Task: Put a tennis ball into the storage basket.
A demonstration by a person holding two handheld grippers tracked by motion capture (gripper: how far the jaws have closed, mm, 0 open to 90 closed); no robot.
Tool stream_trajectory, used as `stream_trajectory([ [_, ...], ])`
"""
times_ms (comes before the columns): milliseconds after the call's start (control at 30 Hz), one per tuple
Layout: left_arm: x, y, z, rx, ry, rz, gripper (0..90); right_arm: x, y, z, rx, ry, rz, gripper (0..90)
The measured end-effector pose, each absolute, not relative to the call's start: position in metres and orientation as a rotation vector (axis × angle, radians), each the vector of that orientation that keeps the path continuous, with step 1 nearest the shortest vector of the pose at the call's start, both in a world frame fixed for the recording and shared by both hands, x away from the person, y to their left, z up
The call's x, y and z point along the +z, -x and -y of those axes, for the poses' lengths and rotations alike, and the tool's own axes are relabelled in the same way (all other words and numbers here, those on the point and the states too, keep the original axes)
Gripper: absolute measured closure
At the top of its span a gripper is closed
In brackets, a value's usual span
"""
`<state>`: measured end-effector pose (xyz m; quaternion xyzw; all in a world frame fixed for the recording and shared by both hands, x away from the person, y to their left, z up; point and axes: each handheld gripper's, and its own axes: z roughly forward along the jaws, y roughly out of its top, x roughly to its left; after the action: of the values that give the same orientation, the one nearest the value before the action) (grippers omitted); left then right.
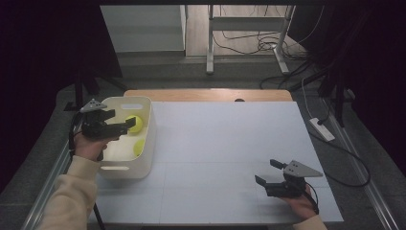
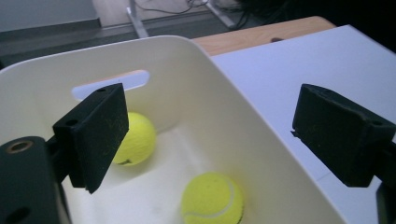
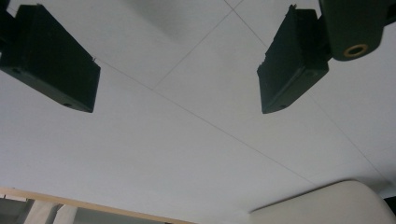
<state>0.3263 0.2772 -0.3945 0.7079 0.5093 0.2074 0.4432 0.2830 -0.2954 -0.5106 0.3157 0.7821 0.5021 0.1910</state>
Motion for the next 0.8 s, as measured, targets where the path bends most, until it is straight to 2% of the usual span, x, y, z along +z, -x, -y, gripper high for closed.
stream_trajectory([
  [800,-0.384,-0.304,-0.243,0.436,-1.748,-1.070,12.0,-0.511,-0.281,0.299,1.431,-0.890,-2.190,13.0],
])
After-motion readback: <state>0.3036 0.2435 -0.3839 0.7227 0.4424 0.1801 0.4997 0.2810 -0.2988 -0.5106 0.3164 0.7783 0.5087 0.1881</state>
